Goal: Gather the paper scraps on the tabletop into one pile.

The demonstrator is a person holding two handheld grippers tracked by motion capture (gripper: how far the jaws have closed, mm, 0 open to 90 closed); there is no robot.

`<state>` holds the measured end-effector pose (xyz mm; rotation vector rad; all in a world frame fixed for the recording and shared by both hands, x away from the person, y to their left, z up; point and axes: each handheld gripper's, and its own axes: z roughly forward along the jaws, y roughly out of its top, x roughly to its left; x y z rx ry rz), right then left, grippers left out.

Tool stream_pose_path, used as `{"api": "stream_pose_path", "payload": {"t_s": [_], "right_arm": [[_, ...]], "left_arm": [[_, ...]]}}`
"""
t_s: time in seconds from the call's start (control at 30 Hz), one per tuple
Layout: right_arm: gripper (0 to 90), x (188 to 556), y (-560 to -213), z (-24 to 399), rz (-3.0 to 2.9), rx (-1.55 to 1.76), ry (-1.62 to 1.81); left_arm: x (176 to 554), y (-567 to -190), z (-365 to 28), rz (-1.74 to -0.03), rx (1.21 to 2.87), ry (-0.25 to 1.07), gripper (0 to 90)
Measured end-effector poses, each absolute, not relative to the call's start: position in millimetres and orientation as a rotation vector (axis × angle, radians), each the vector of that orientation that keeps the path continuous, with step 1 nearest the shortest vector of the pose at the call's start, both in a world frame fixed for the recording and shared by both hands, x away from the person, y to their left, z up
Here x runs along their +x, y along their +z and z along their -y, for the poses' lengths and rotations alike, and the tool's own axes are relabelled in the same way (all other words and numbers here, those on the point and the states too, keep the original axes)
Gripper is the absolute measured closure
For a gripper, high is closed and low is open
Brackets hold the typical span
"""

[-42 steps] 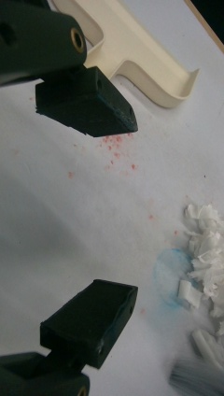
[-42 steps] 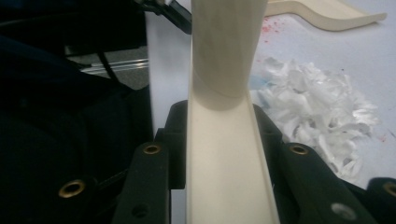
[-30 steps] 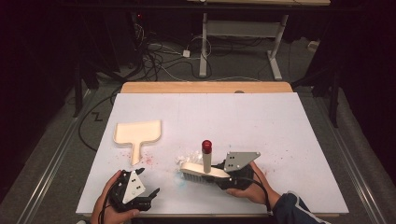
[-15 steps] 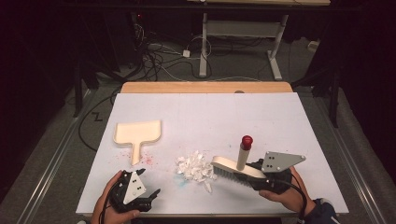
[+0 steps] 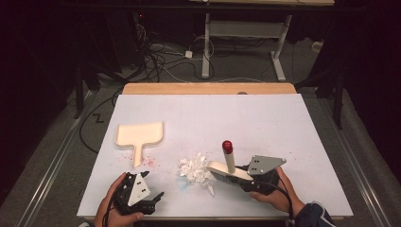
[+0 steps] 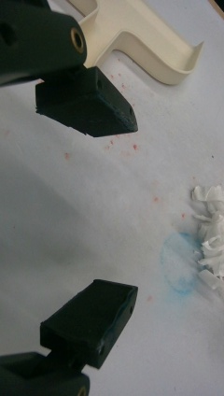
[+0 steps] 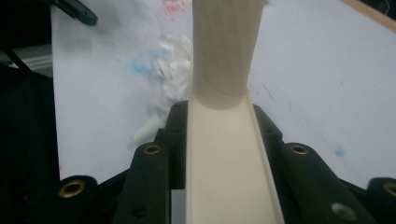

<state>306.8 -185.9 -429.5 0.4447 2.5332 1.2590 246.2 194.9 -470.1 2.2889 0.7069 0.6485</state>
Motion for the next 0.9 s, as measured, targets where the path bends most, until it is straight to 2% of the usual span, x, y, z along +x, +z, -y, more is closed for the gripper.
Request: {"api": "stream_pose_path", "payload": {"t_s": [0.17,0.53,0.7,0.9], "right_arm": [[68.6,305,-423,181,-2.521,0.411,1.282],[68.5,275,-398,219,-2.527,0.409,1.341],[68.5,266,-405,221,-2.604,0.378,1.330],[68.6,270,-424,199,-2.657,0.356,1.258]], "left_arm": [[246,-470,-196,-0.710,2.284,0.648,17.9],[245,-469,-195,-0.706,2.287,0.655,18.0],[245,-469,-195,-0.708,2.289,0.654,18.0],[246,-469,-194,-0.703,2.293,0.651,18.1]]}}
